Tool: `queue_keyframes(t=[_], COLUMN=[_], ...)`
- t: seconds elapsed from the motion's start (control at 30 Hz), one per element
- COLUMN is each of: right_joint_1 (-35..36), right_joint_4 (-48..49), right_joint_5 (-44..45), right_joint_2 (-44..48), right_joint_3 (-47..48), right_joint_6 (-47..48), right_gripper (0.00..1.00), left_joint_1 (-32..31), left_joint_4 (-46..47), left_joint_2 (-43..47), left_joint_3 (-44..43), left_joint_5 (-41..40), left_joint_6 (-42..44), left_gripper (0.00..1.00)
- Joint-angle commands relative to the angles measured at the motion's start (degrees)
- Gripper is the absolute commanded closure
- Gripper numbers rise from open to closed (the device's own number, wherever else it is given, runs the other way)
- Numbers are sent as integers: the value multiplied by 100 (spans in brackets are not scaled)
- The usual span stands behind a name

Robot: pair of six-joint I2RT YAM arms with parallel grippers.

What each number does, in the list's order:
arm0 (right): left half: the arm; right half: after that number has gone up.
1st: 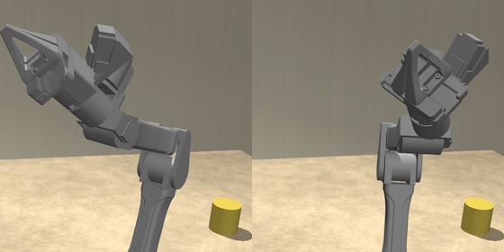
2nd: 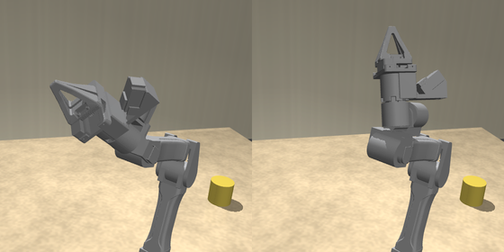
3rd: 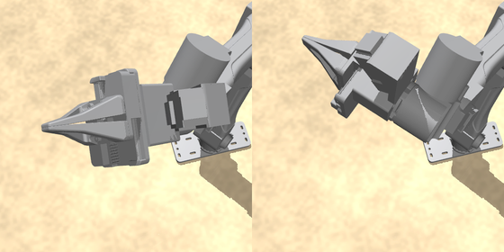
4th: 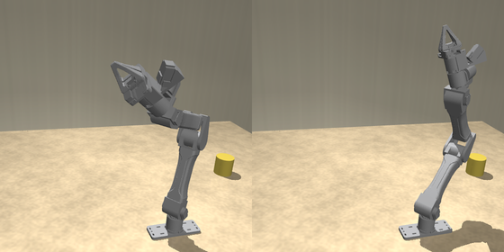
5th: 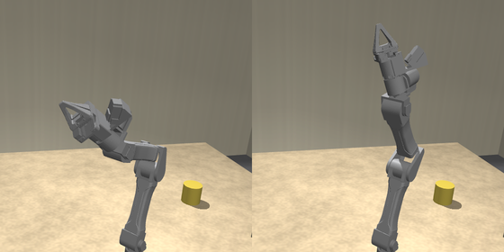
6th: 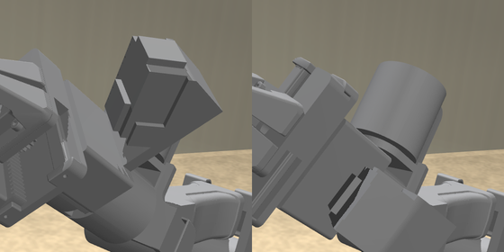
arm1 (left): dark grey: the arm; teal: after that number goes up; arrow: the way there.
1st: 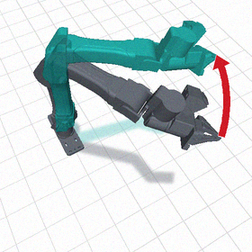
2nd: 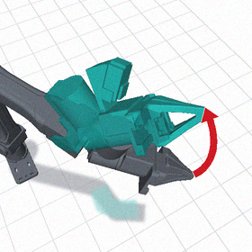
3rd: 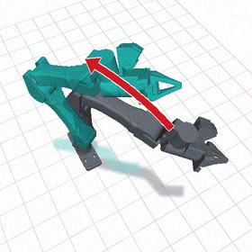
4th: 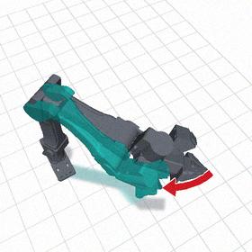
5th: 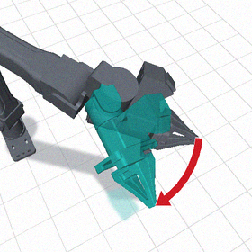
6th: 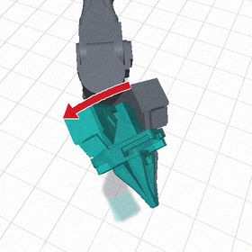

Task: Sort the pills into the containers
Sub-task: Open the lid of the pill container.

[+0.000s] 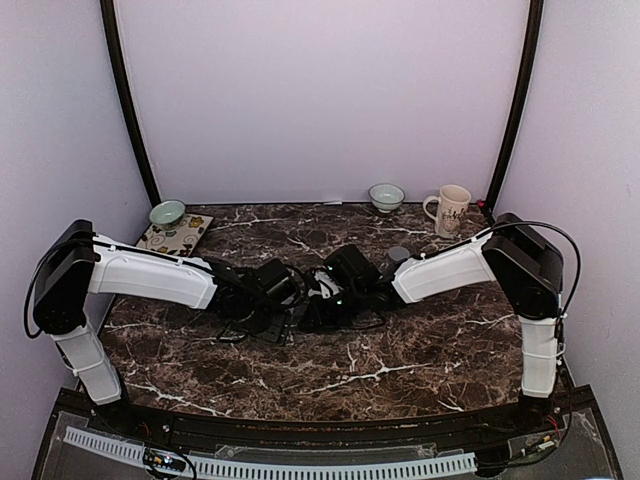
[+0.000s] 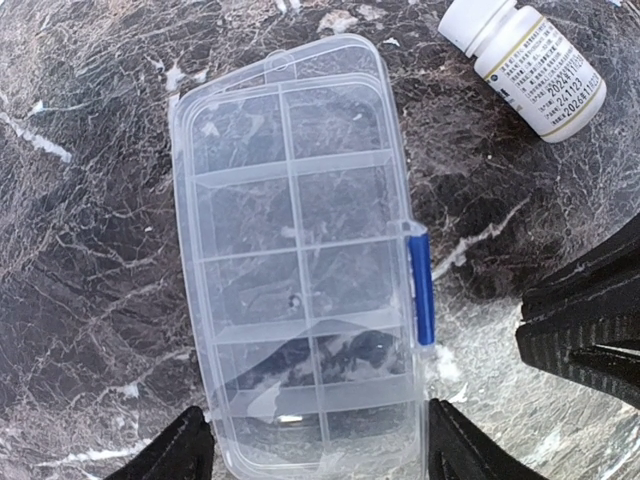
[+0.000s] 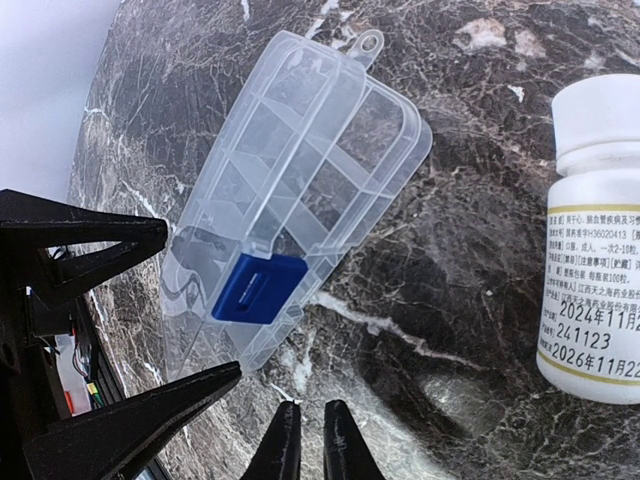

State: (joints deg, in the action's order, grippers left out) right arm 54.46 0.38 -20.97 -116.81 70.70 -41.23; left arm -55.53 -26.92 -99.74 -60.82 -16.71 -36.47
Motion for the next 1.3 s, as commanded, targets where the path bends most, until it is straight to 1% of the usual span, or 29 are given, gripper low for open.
queue_keyframes(t=[0.0, 0.37, 0.63, 0.73, 0.8, 1.13, 1.27], right_joint_1=[65, 117, 134, 135, 135, 147, 177], right_joint_4=[80, -17, -88, -100, -112, -173, -211], right_joint_5=[-3, -54, -29, -28, -21, 14, 24], right_joint_2=[-55, -204, -272, -255, -248, -250, -292], right_joint_3=[79, 416, 510, 515, 507, 511, 554], right_joint_6=[1, 75, 90, 92, 98, 123, 148], right_gripper=[92, 92, 88, 88, 87, 87, 87], left_joint_1=[-20, -11, -11, -11, -11, -11, -11], left_joint_4=[-73, -15, -45, -106, -145, -181, -165], left_joint_2=[188, 392, 345, 202, 159, 150, 276], left_joint_3=[-14, 39, 130, 79, 43, 14, 68], left_joint_5=[67, 192, 221, 208, 182, 59, -18], left_joint_6=[5, 14, 21, 26, 17, 51, 16], left_gripper=[26, 28, 29, 35, 37, 39, 39])
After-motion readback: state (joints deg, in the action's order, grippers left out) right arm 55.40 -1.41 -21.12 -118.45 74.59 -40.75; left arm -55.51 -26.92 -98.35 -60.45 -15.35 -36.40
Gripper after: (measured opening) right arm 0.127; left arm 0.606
